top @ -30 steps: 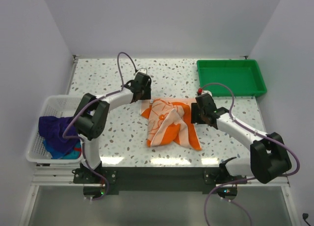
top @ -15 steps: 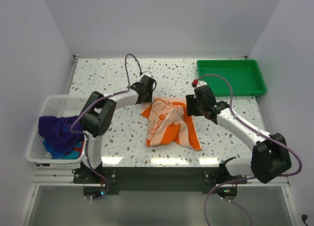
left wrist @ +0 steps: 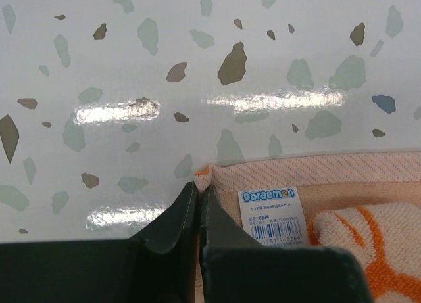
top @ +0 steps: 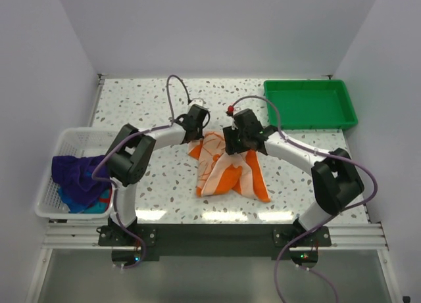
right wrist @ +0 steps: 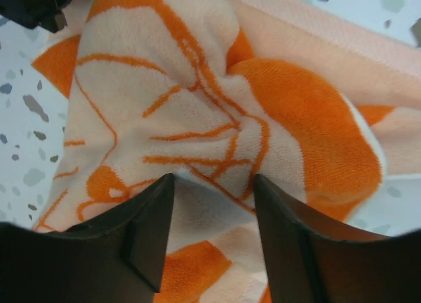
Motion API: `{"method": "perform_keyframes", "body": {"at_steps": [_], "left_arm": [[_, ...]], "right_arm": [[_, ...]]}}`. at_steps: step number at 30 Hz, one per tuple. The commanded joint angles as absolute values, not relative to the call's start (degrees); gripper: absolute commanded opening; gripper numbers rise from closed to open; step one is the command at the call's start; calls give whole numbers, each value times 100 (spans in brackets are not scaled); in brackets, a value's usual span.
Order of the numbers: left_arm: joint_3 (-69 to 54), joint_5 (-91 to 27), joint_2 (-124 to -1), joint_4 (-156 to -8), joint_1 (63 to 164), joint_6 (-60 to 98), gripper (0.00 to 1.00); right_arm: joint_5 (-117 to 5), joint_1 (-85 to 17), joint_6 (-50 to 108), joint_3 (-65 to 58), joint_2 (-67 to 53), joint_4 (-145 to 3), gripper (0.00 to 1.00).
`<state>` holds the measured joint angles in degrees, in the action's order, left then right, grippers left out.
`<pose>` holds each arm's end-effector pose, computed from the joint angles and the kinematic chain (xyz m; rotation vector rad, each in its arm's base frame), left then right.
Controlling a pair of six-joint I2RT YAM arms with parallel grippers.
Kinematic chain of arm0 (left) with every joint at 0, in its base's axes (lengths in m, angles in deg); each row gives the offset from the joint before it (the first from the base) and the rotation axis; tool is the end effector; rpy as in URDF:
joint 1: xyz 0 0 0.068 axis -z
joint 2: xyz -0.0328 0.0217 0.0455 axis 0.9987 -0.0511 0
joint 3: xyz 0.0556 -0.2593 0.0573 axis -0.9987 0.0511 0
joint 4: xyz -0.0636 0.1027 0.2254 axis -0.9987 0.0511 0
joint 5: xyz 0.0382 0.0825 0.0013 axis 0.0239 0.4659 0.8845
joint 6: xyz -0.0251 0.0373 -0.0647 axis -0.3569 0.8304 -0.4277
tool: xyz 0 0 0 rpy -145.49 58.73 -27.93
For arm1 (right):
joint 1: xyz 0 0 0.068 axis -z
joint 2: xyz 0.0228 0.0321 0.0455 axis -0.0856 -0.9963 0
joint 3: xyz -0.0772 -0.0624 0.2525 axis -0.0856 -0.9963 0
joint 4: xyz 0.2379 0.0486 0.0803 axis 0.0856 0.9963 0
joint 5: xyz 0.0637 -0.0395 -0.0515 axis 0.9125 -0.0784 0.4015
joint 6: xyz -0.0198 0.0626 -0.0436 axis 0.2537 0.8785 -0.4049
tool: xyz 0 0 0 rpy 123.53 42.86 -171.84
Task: Fold and stack the towels
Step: Flatten out the crumpled towel
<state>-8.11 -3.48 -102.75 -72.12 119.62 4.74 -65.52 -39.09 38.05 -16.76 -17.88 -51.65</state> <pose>0.3807 -0.2156 0.1276 -0.0180 2.3797 -0.0542 0.2981 0.2000 0.2021 -0.3747 2.4345 0.3533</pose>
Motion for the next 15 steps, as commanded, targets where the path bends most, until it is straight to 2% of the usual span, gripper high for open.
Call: {"method": "perform_keyframes", "body": {"at_steps": [1, 3, 9, 15], "left_arm": [[-541, -321, -10333, -6385, 11792, 388, 0], [-602, -268, -10315, -6323, 11731, 371, 0], [-804, -233, -10297, -6104, 11406, 213, 0], [-936, -426, -10218, -5954, 10896, 90, 0]], "right_arm": [[-6043, -3945, 3828, -1775, -1785, -5149, 52], [-5850, -3972, 3793, -2170, -1680, -5053, 45], [-5339, -3981, 3757, -3269, -1100, -4517, 35], [-5392, -3980, 4065, -3877, -398, -3832, 35]]}}
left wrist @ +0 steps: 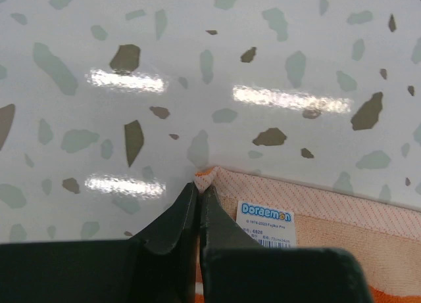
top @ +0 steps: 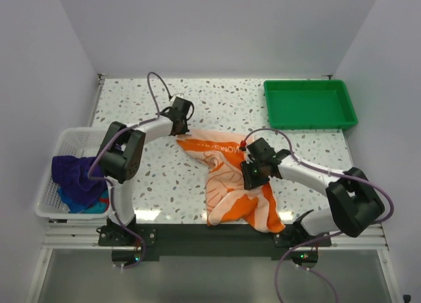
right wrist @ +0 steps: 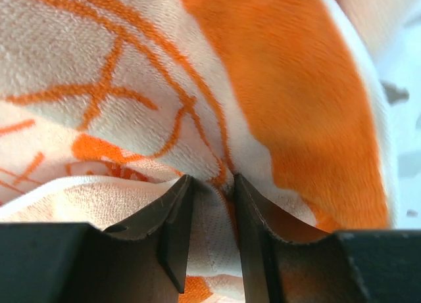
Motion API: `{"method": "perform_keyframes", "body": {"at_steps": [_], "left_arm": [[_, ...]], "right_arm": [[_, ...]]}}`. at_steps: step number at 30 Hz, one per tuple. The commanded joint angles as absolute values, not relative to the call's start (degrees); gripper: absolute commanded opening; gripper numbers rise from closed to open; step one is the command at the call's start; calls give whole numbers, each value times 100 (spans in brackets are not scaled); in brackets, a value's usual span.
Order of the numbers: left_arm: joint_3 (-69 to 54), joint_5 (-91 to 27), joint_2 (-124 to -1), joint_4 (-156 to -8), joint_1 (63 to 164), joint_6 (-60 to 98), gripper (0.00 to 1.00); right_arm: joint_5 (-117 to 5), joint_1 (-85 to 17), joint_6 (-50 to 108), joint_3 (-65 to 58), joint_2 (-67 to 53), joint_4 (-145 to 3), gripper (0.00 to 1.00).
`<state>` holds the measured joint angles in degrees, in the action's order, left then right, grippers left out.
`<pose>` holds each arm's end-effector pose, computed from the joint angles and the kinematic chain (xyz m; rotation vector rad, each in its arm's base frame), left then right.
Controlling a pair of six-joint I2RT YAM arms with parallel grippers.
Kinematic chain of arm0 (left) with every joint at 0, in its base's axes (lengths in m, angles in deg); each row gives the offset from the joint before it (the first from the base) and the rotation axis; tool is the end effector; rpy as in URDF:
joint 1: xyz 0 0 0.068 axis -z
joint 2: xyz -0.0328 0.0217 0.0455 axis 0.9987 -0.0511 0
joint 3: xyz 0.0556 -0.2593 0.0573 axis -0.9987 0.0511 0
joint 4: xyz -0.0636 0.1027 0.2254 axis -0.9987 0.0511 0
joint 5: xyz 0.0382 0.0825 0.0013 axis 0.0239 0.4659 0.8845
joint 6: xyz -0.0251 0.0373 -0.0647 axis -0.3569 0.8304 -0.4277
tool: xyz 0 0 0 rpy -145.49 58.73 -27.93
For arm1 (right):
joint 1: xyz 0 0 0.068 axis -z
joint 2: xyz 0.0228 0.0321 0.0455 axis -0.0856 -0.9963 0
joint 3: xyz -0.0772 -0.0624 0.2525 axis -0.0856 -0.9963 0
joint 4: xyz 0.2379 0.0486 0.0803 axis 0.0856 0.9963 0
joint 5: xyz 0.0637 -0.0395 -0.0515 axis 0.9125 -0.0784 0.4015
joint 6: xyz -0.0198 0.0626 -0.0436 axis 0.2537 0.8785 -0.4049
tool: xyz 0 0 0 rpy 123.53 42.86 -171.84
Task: Fold and stack the towels
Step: Flatten out the crumpled towel
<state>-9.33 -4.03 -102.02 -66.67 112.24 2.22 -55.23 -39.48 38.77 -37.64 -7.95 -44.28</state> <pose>0.3998 -0.1631 0.1311 -0.2100 2.4266 0.0128 0.2067 0.1547 0.1331 -0.4782 2.7816 0.4314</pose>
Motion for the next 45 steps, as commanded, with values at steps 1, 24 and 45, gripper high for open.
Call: {"method": "perform_keyframes", "body": {"at_steps": [1, 24, 45], "left_arm": [[-936, -452, -10166, -5954, 10800, 81, 0], [-567, -927, -9796, -6174, 10720, 380, 0], [-382, -778, -9849, -6341, 10605, 511, 0]], "right_arm": [[-5392, -3972, 4135, -3886, -300, -3770, 36], [-6525, -2698, 2782, 201, -3462, -4402, 55], [-6429, -2706, 2369, 596, -4492, -4420, 4]]}}
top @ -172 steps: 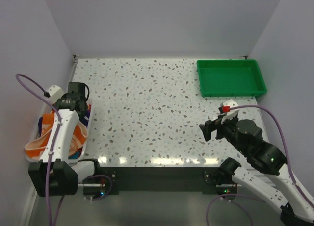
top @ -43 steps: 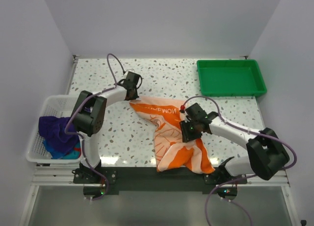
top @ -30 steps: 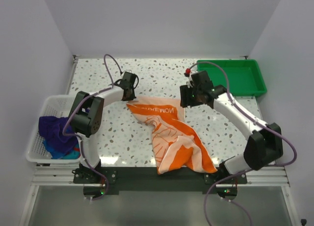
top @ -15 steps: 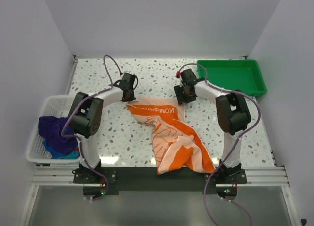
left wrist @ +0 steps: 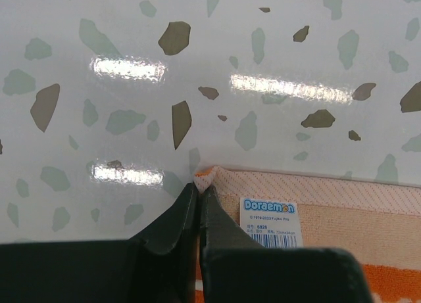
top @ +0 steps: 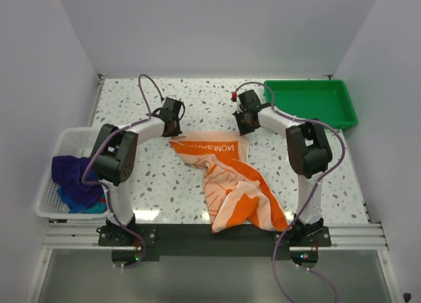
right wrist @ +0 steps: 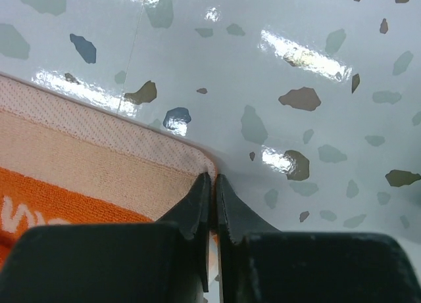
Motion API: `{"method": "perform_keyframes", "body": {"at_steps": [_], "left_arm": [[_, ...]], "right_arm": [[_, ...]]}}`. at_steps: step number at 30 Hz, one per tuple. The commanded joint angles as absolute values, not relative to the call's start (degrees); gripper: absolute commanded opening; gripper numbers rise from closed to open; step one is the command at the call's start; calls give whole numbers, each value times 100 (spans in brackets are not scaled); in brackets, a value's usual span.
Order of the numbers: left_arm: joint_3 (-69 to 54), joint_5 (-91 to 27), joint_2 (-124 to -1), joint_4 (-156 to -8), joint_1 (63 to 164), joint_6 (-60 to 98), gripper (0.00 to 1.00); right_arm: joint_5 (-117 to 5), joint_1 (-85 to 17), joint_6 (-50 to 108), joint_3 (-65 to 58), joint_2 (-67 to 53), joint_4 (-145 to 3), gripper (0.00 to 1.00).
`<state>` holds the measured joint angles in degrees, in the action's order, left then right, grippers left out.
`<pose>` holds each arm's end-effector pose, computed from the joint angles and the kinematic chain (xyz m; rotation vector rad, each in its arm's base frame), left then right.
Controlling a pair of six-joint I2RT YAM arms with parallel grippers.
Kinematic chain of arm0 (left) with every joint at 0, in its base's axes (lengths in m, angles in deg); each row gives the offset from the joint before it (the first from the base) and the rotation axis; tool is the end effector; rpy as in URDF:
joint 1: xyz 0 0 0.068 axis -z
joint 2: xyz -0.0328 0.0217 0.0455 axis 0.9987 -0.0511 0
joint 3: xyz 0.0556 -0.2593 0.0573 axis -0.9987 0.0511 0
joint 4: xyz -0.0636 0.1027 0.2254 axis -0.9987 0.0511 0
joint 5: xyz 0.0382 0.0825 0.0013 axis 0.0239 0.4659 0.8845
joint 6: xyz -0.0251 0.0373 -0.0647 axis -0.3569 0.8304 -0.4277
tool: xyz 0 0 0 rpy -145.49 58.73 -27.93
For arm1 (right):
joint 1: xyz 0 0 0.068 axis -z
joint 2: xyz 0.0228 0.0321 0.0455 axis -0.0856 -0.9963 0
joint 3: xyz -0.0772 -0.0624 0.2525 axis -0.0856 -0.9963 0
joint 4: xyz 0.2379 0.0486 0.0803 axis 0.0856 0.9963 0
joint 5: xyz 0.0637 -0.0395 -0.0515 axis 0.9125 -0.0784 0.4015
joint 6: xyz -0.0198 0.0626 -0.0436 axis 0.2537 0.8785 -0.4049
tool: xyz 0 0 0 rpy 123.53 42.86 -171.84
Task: Fold and stack the towels
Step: Flatten out the crumpled towel
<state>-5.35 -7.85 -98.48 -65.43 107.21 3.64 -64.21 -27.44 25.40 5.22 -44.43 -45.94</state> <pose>0.3939 -0.1251 0.1323 -0.2595 2.4739 0.0030 0.4145 0.1714 0.1368 -0.4329 2.5828 0.1496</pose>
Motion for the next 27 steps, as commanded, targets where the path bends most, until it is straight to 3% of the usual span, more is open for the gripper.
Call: {"method": "perform_keyframes", "body": {"at_steps": [1, 10, 20, 27], "left_arm": [[-391, -787, -9840, -6367, 10597, 555, 0], [-1128, -690, -9103, -6438, 10421, 1135, 0], [-4210, -655, -8469, -6314, 10333, 2137, 0], [-5462, -1024, -8127, -6507, 10333, 2523, 0]], "right_arm": [[-6481, -2697, 2352, 614, -4466, -4385, 0], [-7017, -2671, 2272, 1834, -3640, -4068, 0], [-7624, -2601, 1527, 4882, -3209, -3549, 0], [-7747, -2592, 902, 5343, -2551, -4041, 0]]}}
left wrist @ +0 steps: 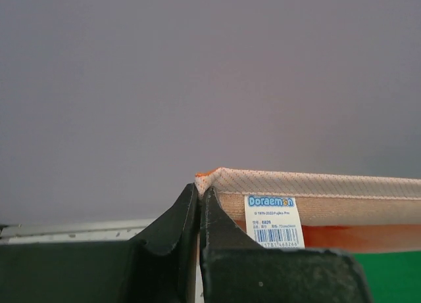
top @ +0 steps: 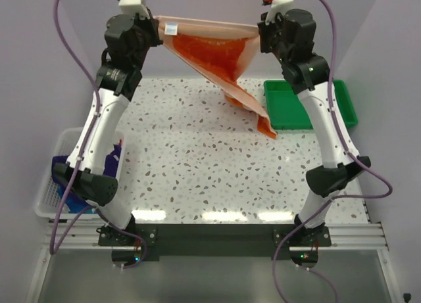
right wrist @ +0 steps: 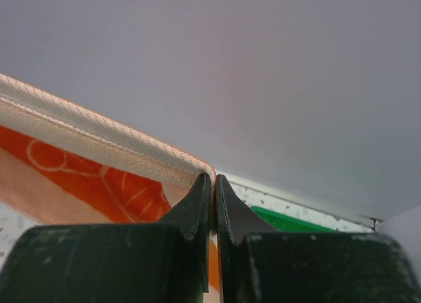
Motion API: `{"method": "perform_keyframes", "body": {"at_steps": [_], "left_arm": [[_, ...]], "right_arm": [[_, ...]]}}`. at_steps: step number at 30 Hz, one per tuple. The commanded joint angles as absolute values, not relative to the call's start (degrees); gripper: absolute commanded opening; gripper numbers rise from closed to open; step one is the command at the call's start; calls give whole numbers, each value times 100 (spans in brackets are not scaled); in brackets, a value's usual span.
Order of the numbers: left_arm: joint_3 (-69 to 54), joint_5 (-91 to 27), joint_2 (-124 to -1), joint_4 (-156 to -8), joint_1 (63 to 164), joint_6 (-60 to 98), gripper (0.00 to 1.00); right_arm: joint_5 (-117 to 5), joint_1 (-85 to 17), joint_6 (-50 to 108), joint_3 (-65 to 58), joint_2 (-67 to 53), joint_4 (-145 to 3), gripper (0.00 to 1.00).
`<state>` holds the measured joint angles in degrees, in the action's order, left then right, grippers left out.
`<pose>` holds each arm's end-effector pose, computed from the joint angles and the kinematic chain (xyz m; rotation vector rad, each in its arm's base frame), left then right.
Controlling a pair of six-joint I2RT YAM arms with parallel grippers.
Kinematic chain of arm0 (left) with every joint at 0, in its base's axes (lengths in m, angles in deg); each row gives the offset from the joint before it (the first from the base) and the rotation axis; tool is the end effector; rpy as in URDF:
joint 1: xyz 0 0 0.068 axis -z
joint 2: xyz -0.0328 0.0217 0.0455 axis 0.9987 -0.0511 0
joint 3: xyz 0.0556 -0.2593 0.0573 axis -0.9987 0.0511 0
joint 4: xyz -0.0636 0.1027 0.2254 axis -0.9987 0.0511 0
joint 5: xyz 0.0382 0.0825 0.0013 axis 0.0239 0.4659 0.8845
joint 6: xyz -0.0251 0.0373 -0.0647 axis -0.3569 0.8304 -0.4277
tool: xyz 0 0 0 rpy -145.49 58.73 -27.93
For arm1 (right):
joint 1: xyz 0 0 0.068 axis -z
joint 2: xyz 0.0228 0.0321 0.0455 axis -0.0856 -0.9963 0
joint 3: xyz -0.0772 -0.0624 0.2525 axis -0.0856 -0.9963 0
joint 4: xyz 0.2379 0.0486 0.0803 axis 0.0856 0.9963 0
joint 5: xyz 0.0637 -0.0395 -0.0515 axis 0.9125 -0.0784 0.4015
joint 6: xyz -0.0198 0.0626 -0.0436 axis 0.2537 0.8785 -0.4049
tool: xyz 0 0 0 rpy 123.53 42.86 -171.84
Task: Fold and stack the towels
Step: Flatten out the crumpled towel
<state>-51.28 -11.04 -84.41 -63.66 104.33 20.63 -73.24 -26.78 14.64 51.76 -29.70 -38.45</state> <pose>0.3847 -0.1043 0.5152 -0.0806 1.5261 -0.2173 0.3833 0.1419 0.5160 -0.3001 1.6441 0.0528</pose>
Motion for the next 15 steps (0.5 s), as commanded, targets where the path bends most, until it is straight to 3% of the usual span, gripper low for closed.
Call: {"method": "perform_keyframes", "body": {"at_steps": [1, 10, 15], "left_arm": [[-5445, -1094, -8031, -6569, 10333, 2559, 0], [-4155, -1980, -6135, -7263, 10342, 2858, 0], [-4065, -2464, -5333, -7229, 10342, 2919, 0]], "right_arm": [[-7721, -2592, 840, 5273, -2445, -4207, 0], [-7142, -2592, 523, 3955, -609, -4779, 0], [-6545, -2592, 453, 3761, 305, -4692, 0]]}}
